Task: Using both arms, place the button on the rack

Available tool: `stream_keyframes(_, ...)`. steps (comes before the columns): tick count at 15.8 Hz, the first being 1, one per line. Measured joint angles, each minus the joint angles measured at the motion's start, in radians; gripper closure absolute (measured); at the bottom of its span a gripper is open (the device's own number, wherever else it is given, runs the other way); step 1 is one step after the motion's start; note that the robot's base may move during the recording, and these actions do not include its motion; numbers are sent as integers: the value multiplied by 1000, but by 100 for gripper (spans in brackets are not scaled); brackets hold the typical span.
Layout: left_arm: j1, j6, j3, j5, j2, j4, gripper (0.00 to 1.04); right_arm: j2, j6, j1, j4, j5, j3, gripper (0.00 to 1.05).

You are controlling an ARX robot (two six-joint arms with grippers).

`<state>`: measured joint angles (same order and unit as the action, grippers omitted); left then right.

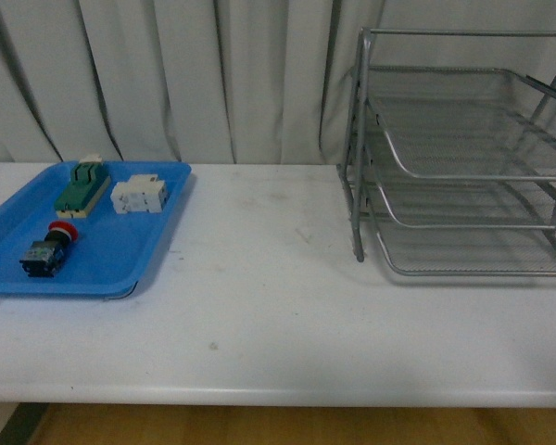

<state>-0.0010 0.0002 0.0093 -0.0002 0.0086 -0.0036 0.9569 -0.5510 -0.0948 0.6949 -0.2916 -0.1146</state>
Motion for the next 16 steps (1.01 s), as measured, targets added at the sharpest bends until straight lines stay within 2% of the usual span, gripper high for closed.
stream_keyframes(2, 0, 0, 0, 0, 0, 0, 7, 317, -162, -17, 256, -15, -82, 6)
stream_keyframes(4, 0, 0, 0, 0, 0, 0, 7, 565, -287, -17, 378, -16, -177, 6)
stream_keyframes(9, 0, 0, 0, 0, 0, 0, 7, 946, -504, -1, 438, 34, -381, 6)
stream_keyframes(16, 0, 0, 0, 0, 0, 0, 7, 1154, -613, 52, 301, 92, -666, 6)
